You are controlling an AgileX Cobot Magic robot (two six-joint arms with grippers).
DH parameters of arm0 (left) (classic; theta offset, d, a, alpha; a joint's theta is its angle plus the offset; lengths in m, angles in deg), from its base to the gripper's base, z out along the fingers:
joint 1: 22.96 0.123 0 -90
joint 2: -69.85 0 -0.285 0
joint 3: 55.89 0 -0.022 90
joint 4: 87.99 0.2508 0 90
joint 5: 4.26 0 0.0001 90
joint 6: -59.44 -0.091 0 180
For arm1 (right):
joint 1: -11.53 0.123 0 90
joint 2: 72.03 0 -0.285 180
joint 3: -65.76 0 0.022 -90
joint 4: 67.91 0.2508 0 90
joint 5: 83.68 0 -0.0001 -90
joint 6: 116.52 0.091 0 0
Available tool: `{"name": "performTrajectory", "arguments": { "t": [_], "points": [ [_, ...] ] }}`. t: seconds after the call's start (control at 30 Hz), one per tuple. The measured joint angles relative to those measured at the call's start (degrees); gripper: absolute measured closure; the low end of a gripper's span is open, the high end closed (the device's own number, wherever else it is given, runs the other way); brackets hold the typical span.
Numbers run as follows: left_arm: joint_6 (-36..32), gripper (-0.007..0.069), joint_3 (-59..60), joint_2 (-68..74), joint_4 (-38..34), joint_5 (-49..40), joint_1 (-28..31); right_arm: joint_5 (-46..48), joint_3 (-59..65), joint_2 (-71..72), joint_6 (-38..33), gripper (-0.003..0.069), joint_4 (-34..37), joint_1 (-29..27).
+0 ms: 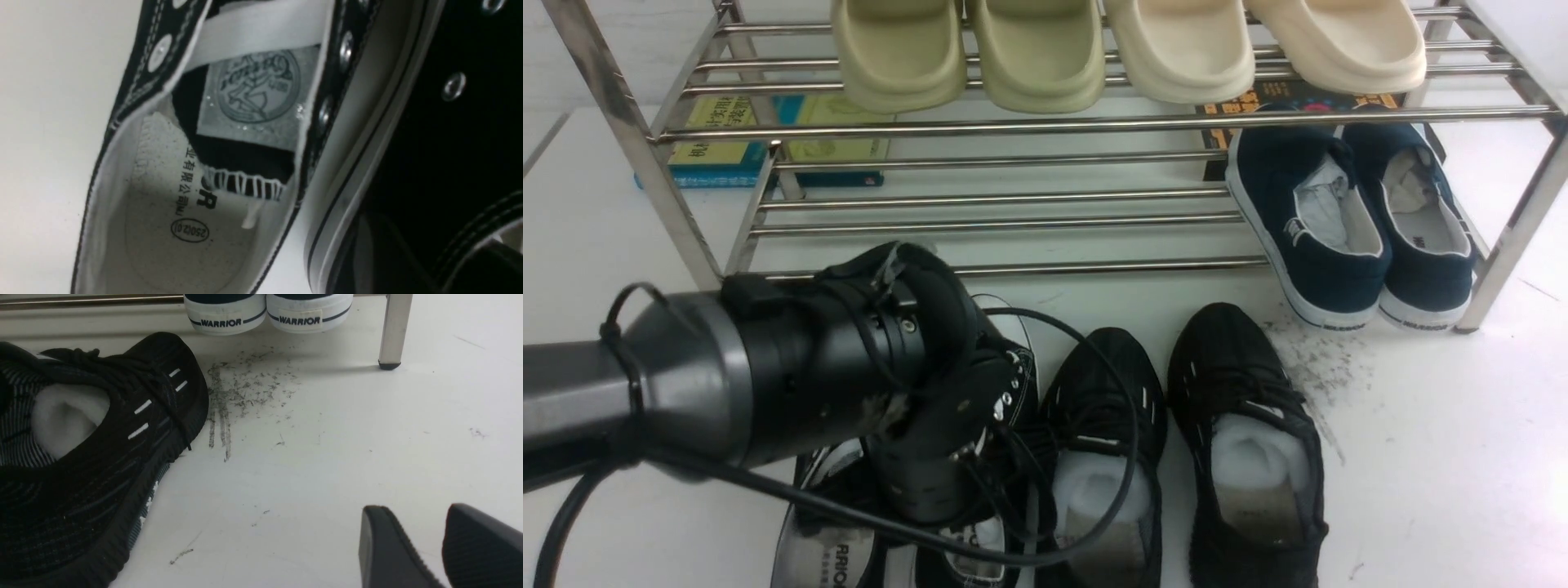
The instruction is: Take the shoes off the shelf with your hand on the white table.
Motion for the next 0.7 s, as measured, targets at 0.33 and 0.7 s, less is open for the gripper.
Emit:
{"name": "performTrajectory", "arguments": {
  "t": [0.33,0.7],
  "points": [
    [-4.5,0.0266,-8.5,-5.4,4.6,-10.7,0.0,0.0,0.0,0.0,0.0,0.0421,0.0,0.0],
    [-10.4,0.0613,-8.0,-17.7,11.8,-17.7,3.6,0.0,0.0,0.0,0.0,0.0421,0.0,0.0]
  ]
}}
